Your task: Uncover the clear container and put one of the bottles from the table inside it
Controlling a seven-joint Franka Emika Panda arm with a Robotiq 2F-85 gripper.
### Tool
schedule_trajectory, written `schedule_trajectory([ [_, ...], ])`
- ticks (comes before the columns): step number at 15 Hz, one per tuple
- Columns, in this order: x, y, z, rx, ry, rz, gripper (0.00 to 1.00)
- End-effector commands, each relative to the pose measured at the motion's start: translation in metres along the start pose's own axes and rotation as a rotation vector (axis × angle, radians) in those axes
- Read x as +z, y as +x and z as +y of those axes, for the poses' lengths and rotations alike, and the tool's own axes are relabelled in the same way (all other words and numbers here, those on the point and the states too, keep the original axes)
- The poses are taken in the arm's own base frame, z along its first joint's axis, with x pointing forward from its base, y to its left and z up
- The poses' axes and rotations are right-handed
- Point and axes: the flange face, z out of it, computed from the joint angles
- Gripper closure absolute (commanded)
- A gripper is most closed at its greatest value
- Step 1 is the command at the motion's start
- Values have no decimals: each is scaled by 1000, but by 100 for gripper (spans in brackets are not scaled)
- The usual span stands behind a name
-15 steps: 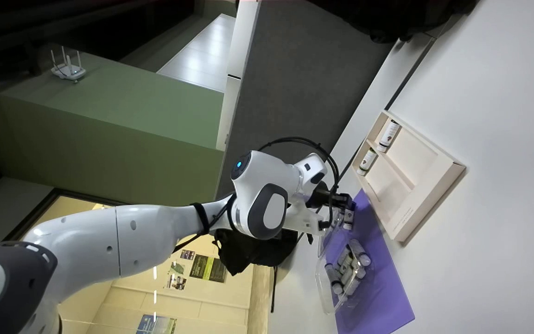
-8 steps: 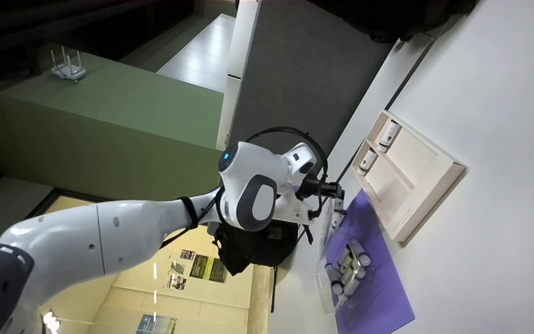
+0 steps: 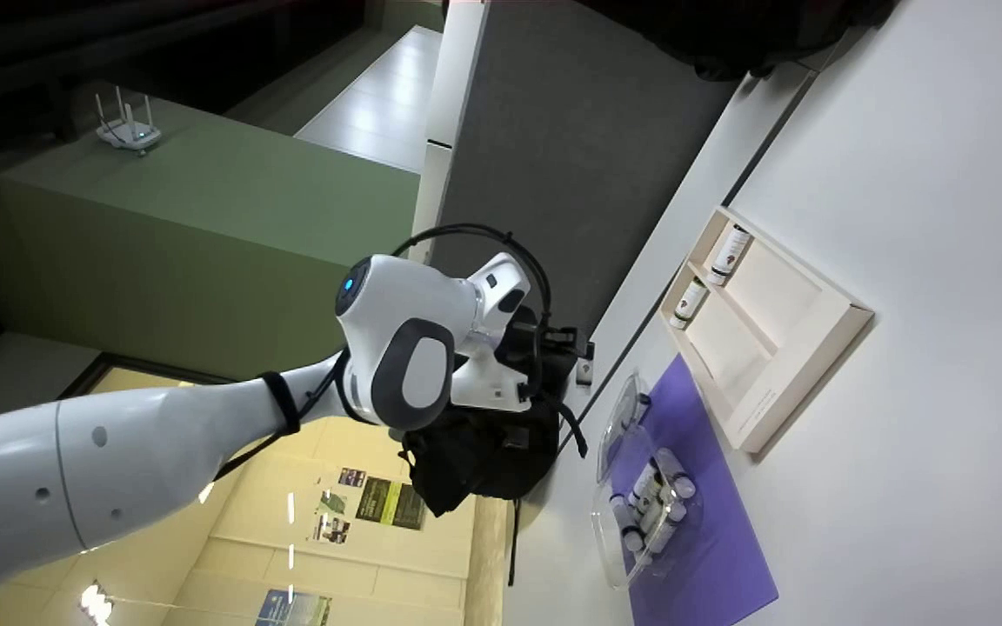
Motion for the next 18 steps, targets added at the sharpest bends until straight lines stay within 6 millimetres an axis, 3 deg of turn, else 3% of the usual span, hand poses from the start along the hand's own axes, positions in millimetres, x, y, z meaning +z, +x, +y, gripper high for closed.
schedule_trajectory([
  [1, -13, -37, -1, -15, 10, -121, 90],
  [5, 8, -76, 7, -21, -25, -291, 90],
  [8, 20, -92, 15, -12, -59, -364, 90],
  [9, 22, -95, 17, -11, -69, -377, 40],
  [10, 23, -97, 18, -13, -71, -385, 39],
  [12, 16, -97, 15, -31, -56, -371, 28],
  [15, -11, -88, 2, -71, 33, -273, 10],
  [16, 16, -89, 9, -53, -13, -332, 3],
  [17, 11, -86, 6, -63, 0, -318, 23],
  [18, 11, -86, 6, -64, -1, -319, 16],
])
